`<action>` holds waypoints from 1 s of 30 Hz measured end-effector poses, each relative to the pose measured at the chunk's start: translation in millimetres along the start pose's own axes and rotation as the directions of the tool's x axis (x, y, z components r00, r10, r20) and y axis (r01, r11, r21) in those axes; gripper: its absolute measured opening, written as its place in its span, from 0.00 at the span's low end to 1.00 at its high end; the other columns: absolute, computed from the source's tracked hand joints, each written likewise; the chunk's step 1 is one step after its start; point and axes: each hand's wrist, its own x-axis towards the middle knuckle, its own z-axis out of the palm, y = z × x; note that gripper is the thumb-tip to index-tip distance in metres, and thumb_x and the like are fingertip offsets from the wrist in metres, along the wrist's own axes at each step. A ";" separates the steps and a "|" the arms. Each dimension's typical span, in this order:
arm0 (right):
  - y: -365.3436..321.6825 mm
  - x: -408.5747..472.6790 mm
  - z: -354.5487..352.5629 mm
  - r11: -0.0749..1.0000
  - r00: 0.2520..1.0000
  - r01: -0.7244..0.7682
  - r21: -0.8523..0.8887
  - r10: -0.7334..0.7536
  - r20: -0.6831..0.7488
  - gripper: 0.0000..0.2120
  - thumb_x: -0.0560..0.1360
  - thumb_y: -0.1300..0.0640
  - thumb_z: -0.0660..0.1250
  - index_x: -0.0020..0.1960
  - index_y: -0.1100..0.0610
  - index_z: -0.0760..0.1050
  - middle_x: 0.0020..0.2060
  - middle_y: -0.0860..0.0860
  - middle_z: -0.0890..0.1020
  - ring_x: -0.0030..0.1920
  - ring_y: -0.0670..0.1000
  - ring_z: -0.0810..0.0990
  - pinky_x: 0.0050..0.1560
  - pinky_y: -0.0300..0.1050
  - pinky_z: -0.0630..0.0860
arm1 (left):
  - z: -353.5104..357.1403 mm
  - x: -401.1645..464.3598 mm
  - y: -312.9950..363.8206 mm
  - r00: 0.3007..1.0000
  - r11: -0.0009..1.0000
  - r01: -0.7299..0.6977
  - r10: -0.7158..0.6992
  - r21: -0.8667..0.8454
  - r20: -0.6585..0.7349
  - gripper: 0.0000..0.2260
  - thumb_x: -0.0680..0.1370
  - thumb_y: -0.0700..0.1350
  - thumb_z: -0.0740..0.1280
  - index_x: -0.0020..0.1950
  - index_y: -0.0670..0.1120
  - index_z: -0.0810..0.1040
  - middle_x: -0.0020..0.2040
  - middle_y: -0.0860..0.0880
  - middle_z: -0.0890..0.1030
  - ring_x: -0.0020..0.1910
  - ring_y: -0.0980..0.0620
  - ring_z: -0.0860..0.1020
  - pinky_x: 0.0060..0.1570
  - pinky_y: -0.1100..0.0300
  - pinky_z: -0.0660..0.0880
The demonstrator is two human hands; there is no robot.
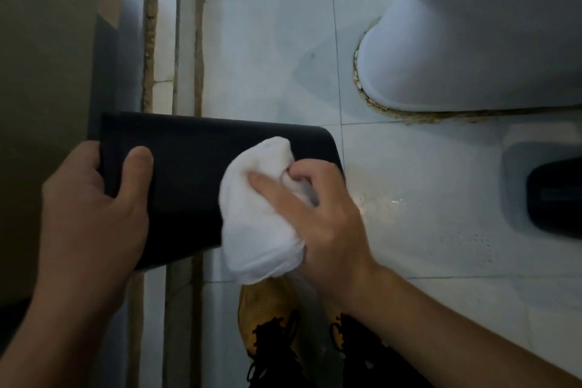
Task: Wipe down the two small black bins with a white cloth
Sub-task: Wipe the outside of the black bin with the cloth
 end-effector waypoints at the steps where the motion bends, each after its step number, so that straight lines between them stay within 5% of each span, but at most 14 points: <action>1: 15.2 -2.5 -1.4 0.997 0.997 -0.075 -0.005 0.075 -0.009 0.19 0.80 0.49 0.64 0.68 0.54 0.76 0.55 0.57 0.72 0.53 0.56 0.74 0.48 0.46 0.76 | 0.5 0.7 -2.0 1.000 1.000 0.002 -0.002 0.000 -0.003 0.04 0.76 0.67 0.59 0.48 0.71 0.70 0.49 0.62 0.78 0.45 0.54 0.80 0.33 0.49 0.80; 3: 46.8 -1.0 -8.6 0.962 0.961 -0.272 0.005 0.272 -0.055 0.21 0.77 0.54 0.67 0.69 0.54 0.76 0.52 0.57 0.73 0.51 0.55 0.73 0.47 0.46 0.75 | -0.2 -0.5 -4.2 1.000 1.000 -0.017 0.017 0.007 -0.017 0.03 0.76 0.65 0.58 0.47 0.71 0.70 0.48 0.61 0.78 0.44 0.56 0.80 0.35 0.57 0.78; 7: 93.4 6.6 -35.7 0.882 0.885 -0.465 -0.077 0.459 -0.080 0.23 0.74 0.61 0.72 0.68 0.50 0.75 0.51 0.56 0.72 0.49 0.56 0.73 0.43 0.53 0.77 | 1.3 -2.9 -9.7 0.999 0.999 -0.033 0.033 0.000 -0.019 0.05 0.74 0.68 0.58 0.48 0.72 0.70 0.49 0.58 0.78 0.45 0.55 0.80 0.36 0.52 0.79; 11: 69.2 20.1 -37.2 0.913 0.906 -0.408 0.018 0.407 -0.116 0.25 0.72 0.60 0.73 0.69 0.55 0.76 0.53 0.53 0.70 0.50 0.53 0.73 0.45 0.33 0.70 | 2.4 -3.2 -14.0 0.999 0.999 -0.037 0.037 0.016 -0.024 0.06 0.75 0.68 0.58 0.49 0.71 0.70 0.50 0.58 0.79 0.45 0.54 0.80 0.35 0.52 0.79; 15: 38.3 31.1 -13.6 0.971 0.972 -0.232 0.049 0.231 0.035 0.25 0.71 0.59 0.72 0.68 0.52 0.77 0.50 0.56 0.72 0.48 0.53 0.72 0.42 0.41 0.72 | 2.5 -1.5 -8.4 0.999 0.999 -0.039 0.040 0.030 -0.031 0.04 0.78 0.62 0.59 0.45 0.72 0.69 0.46 0.58 0.78 0.43 0.54 0.80 0.31 0.57 0.77; 20: 100.7 28.7 -31.1 0.855 0.863 -0.499 -0.141 0.505 0.005 0.23 0.72 0.61 0.72 0.66 0.50 0.78 0.51 0.49 0.68 0.51 0.55 0.74 0.44 0.35 0.64 | -2.2 6.9 13.1 0.997 0.993 0.060 -0.055 -0.098 0.055 0.06 0.79 0.60 0.61 0.42 0.69 0.72 0.48 0.53 0.80 0.45 0.49 0.81 0.33 0.44 0.80; 24: 101.7 8.9 -66.8 0.819 0.817 -0.570 -0.060 0.558 -0.147 0.19 0.75 0.62 0.70 0.66 0.57 0.77 0.53 0.50 0.67 0.51 0.53 0.73 0.47 0.24 0.65 | -11.1 50.4 -5.6 0.934 0.905 0.347 -0.310 -0.248 0.176 0.06 0.76 0.60 0.65 0.45 0.61 0.77 0.56 0.49 0.82 0.44 0.47 0.81 0.40 0.44 0.78; 26: 86.3 -3.1 -68.9 0.834 0.816 -0.552 -0.002 0.540 -0.204 0.18 0.76 0.60 0.70 0.65 0.60 0.78 0.53 0.52 0.68 0.51 0.54 0.74 0.50 0.24 0.65 | -19.9 65.9 -23.0 0.944 0.926 0.296 -0.245 -0.234 0.222 0.13 0.70 0.63 0.69 0.48 0.57 0.81 0.55 0.48 0.83 0.47 0.44 0.82 0.47 0.41 0.77; 30: 48.2 -8.8 -50.8 0.911 0.892 -0.406 0.068 0.411 -0.187 0.21 0.74 0.57 0.66 0.66 0.60 0.76 0.53 0.55 0.69 0.52 0.52 0.73 0.52 0.28 0.69 | -9.6 47.3 -4.1 0.983 0.953 0.095 -0.043 -0.289 0.181 0.10 0.76 0.58 0.64 0.55 0.62 0.79 0.52 0.52 0.83 0.48 0.49 0.84 0.41 0.49 0.81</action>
